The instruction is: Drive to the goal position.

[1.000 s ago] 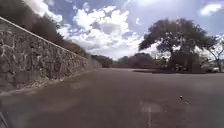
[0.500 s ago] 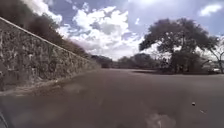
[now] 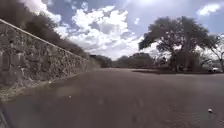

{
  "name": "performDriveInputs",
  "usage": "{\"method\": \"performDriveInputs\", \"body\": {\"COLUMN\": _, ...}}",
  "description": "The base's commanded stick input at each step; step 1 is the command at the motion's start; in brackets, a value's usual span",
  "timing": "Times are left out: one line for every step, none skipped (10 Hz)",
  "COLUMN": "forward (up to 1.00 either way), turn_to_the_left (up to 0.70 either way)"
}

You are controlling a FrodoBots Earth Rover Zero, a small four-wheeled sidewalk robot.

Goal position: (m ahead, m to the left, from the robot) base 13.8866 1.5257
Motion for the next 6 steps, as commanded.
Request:
{"method": "performDriveInputs", "body": {"forward": 0.7, "turn_to_the_left": 0.0}}
{"method": "performDriveInputs", "body": {"forward": 0.7, "turn_to_the_left": 0.0}}
{"method": "performDriveInputs", "body": {"forward": 0.7, "turn_to_the_left": 0.0}}
{"method": "performDriveInputs", "body": {"forward": 0.7, "turn_to_the_left": 0.0}}
{"method": "performDriveInputs", "body": {"forward": 0.7, "turn_to_the_left": 0.0}}
{"method": "performDriveInputs", "body": {"forward": 0.7, "turn_to_the_left": 0.0}}
